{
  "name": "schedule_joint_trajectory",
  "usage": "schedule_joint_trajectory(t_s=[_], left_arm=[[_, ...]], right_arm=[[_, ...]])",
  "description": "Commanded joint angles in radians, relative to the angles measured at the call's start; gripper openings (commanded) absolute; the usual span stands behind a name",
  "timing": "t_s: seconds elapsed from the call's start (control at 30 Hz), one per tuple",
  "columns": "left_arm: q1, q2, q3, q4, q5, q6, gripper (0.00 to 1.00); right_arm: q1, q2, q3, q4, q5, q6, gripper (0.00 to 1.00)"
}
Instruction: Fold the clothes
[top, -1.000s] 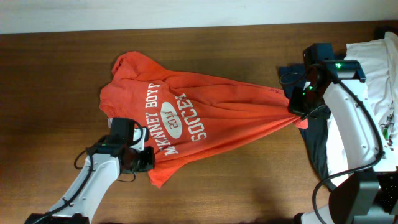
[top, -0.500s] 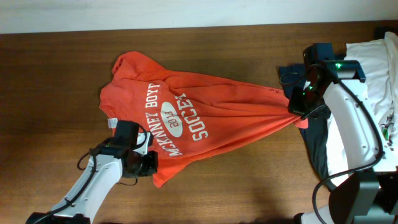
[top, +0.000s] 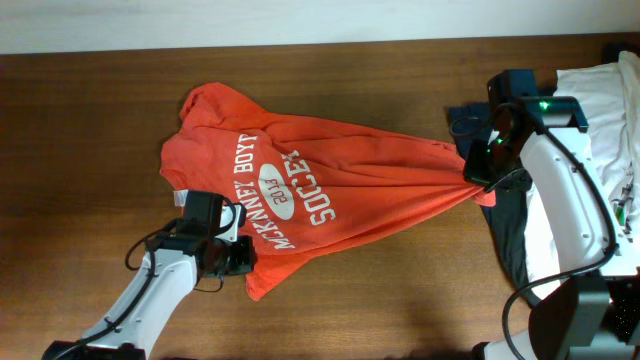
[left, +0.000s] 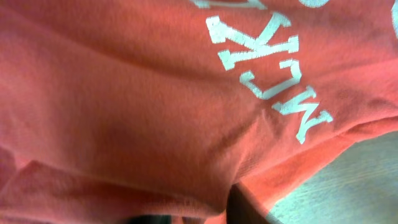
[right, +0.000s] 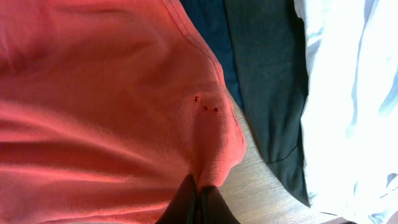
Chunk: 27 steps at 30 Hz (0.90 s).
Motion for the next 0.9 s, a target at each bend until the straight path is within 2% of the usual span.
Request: schedule_joint_trajectory(t_s=[0.0,0.1,0.17,0.23,0.3,0.4,0.57,0.63,0.67,0.73,0.8,0.87], left_arm=[[-0.004,0.019,-0.021,0.021,0.000,0.002,0.00],[-0.004,0.020,-0.016,0.003,0.035,-0.002,0.01],[-0.004,0.018,0.042,-0.112,0.035,-0.001,0.00],[-0.004,0.017,0.187,-0.326,0.034,0.029,0.00],[-0.004,0.017,0.340,-0.464,0.033,0.085,0.00],[-0.004,0.018,0.409,-0.520,0.035,0.085,0.00],[-0.004,0.019,0.301,-0.480,0.034,0.085,0.04],[-0.004,0.020,0.191,-0.340,0.038,0.076,0.04],[-0.004,0.023,0.151,-0.250,0.037,0.053,0.08],[-0.004,0.032,0.103,-0.121,0.038,0.040,0.30],[-0.004,0.046,0.075,-0.103,0.049,-0.024,0.37],[-0.004,0.055,0.072,-0.151,0.048,-0.024,0.37]], right_arm=[[-0.004,0.007,0.006,0.000,0.027,0.004,0.05],[-0.004,0.007,0.006,-0.002,0.027,0.004,0.05],[-0.004,0.007,0.006,-0.009,0.027,0.004,0.05],[-0.005,0.007,0.011,-0.016,0.027,0.004,0.05],[-0.005,0.007,0.019,-0.016,0.027,0.004,0.05],[-0.005,0.007,0.019,-0.019,0.027,0.004,0.05],[-0.005,0.007,0.019,-0.019,0.027,0.004,0.05],[-0.005,0.007,0.019,-0.019,0.027,0.004,0.05],[-0.005,0.007,0.019,-0.019,0.027,0.004,0.05],[-0.005,0.007,0.019,-0.019,0.027,0.004,0.05],[-0.005,0.007,0.019,-0.020,0.027,0.004,0.05],[-0.005,0.007,0.019,-0.019,0.027,0.004,0.05]])
